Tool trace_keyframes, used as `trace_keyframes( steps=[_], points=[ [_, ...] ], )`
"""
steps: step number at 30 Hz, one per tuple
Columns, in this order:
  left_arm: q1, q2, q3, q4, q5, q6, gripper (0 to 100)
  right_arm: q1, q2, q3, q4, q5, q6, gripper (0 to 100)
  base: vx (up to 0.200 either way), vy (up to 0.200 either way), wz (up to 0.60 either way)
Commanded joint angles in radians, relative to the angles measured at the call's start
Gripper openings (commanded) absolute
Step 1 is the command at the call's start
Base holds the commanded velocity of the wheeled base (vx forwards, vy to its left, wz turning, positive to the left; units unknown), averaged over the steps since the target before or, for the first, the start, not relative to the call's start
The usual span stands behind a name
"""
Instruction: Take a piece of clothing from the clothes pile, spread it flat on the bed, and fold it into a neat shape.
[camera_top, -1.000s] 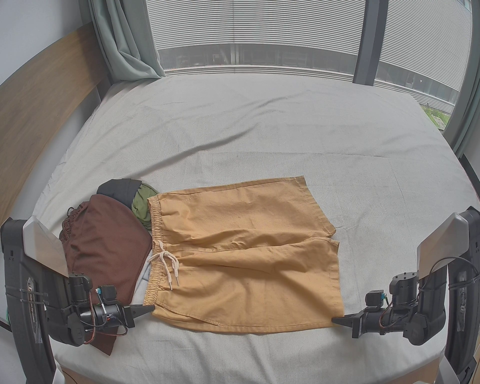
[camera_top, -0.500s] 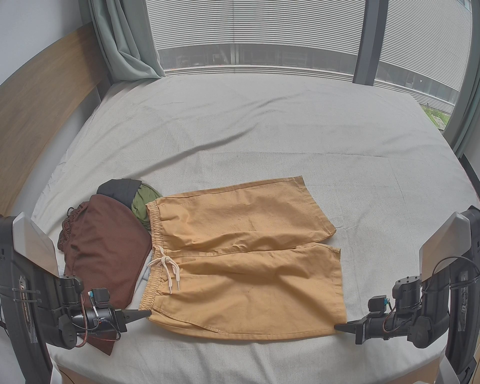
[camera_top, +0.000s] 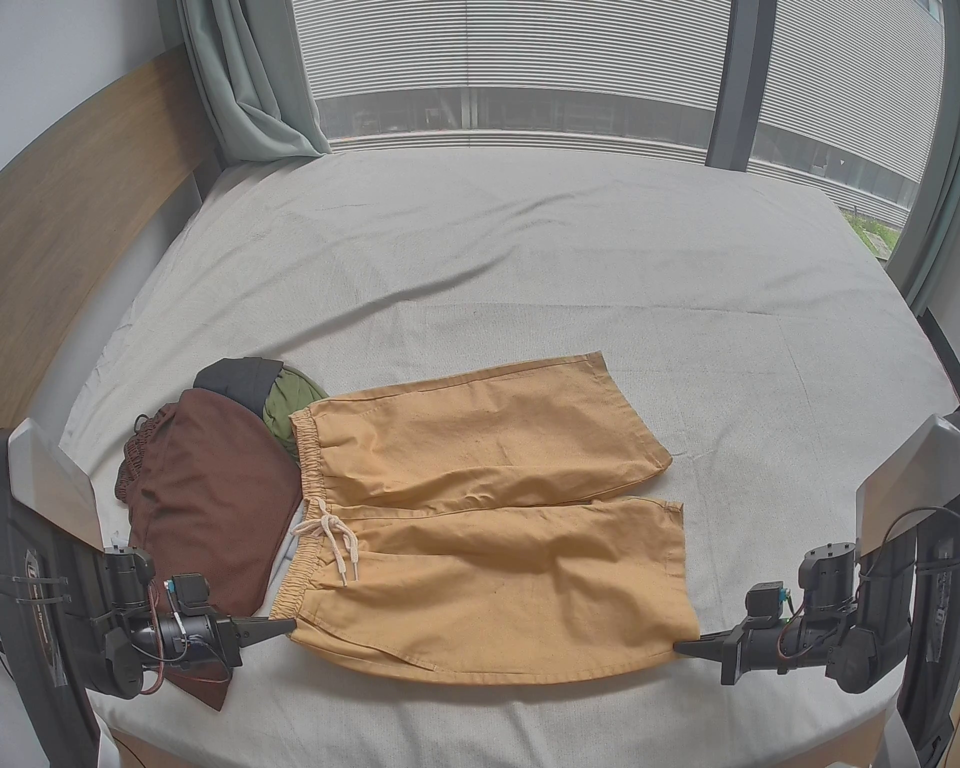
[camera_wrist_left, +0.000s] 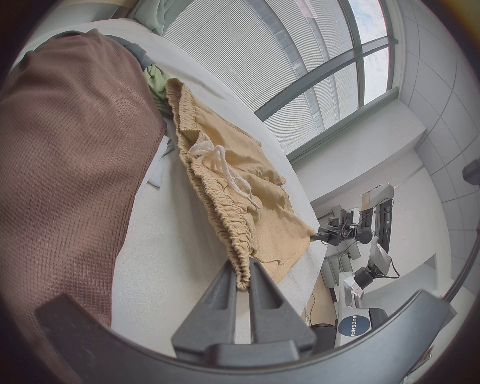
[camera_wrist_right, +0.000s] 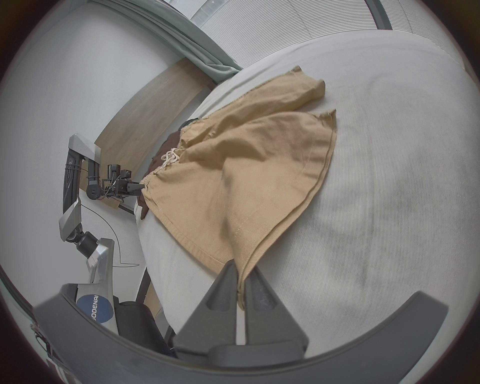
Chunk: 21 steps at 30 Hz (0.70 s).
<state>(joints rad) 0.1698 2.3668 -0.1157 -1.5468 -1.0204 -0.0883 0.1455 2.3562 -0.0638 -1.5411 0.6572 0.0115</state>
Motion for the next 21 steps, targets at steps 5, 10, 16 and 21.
trace_keyframes(
  steps=[5,10,16,21],
  points=[
    [-0.010,-0.047,-0.024,-0.001,-0.004,-0.002,0,0.002,-0.101,-0.027,-0.001,0.007,0.038,0,0.000,0.000,0.00],
    [-0.010,-0.075,-0.048,-0.001,-0.006,-0.047,0,0.003,-0.149,-0.050,-0.001,0.022,0.090,0,0.000,0.000,0.00],
    [-0.016,-0.133,-0.070,-0.001,-0.007,-0.171,0,0.003,-0.202,-0.073,-0.001,0.025,0.162,0,0.000,0.000,0.00],
    [-0.021,-0.158,-0.088,-0.001,-0.006,-0.237,0,0.006,-0.239,-0.093,-0.001,0.025,0.235,0,0.000,0.000,0.00]
  ],
)
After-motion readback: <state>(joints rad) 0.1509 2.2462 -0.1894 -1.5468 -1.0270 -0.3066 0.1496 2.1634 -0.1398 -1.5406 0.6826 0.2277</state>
